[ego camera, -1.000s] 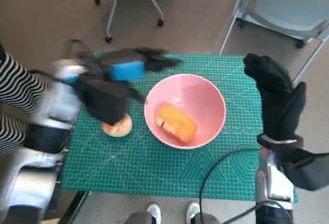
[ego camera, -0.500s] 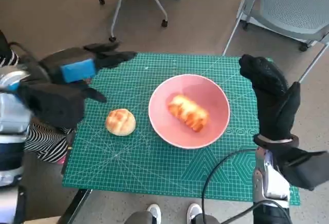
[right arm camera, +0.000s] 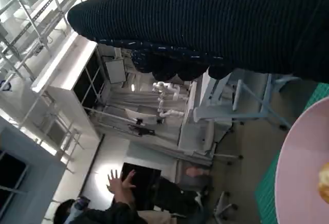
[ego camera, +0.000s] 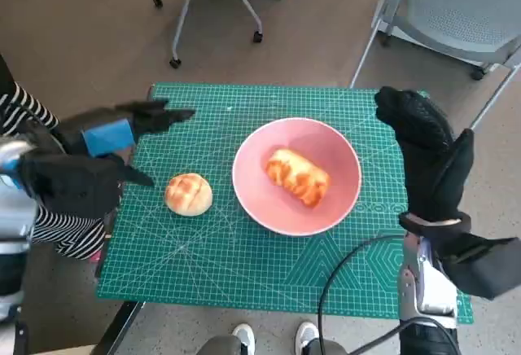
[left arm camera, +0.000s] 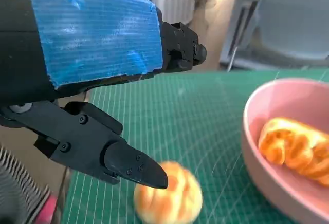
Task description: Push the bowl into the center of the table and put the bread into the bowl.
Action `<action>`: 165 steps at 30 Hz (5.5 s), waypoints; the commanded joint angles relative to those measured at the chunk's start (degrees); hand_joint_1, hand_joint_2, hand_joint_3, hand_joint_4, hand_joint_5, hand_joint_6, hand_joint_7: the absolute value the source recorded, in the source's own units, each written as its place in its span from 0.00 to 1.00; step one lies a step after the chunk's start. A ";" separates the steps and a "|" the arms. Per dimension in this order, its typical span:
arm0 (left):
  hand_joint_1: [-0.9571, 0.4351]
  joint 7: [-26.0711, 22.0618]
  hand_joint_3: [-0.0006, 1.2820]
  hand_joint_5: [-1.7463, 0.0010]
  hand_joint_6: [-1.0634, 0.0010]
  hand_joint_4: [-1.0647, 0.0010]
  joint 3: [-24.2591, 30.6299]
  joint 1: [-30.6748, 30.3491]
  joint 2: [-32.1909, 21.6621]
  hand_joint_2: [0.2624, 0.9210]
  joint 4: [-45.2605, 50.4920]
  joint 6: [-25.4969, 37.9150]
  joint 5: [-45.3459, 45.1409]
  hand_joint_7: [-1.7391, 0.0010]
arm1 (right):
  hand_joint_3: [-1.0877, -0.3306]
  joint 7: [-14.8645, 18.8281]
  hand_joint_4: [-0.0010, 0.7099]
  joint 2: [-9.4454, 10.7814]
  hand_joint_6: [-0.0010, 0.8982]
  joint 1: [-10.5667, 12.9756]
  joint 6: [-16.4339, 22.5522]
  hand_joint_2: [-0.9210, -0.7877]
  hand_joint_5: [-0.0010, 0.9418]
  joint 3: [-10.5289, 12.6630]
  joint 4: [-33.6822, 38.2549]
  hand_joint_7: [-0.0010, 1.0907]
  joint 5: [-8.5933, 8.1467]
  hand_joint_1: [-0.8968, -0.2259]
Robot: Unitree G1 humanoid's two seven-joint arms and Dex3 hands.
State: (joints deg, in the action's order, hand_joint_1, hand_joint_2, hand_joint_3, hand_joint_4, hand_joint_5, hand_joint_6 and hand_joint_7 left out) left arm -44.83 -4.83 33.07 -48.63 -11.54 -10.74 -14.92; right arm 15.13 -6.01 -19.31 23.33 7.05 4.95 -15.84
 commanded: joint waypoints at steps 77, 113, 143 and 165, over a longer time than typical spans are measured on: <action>0.69 8.48 0.04 0.40 0.40 0.29 -5.70 8.50 7.64 0.98 -6.84 2.54 -6.36 0.31 | 0.53 0.91 0.27 -0.29 0.14 1.24 -1.27 0.00 0.00 0.27 0.56 0.51 -0.08 0.32; 0.69 14.69 0.10 0.30 0.54 0.34 -14.08 15.79 24.69 1.00 -0.57 3.27 -10.18 0.30 | 0.53 1.45 0.28 -1.03 0.14 0.76 -1.14 0.00 0.00 1.53 0.53 0.51 -0.20 0.32; 0.42 19.49 0.01 1.00 0.76 0.92 -15.47 12.68 25.03 0.96 -5.90 -7.28 -11.43 1.00 | 0.54 0.67 0.29 -1.42 0.15 1.30 -0.74 0.00 0.00 2.37 0.51 0.49 0.76 0.32; 0.40 20.87 0.01 1.00 0.83 0.99 -5.23 11.13 27.86 0.98 -4.86 -8.36 2.67 1.00 | 0.52 1.13 0.28 -2.97 0.14 -2.21 -1.97 0.00 0.00 1.56 1.34 0.48 1.00 0.33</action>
State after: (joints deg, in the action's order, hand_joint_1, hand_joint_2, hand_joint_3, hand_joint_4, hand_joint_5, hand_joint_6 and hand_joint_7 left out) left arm -24.24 -12.77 44.27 -22.00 -16.50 -17.99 -16.72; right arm 16.18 -8.27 -20.92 22.90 8.62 5.98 -15.35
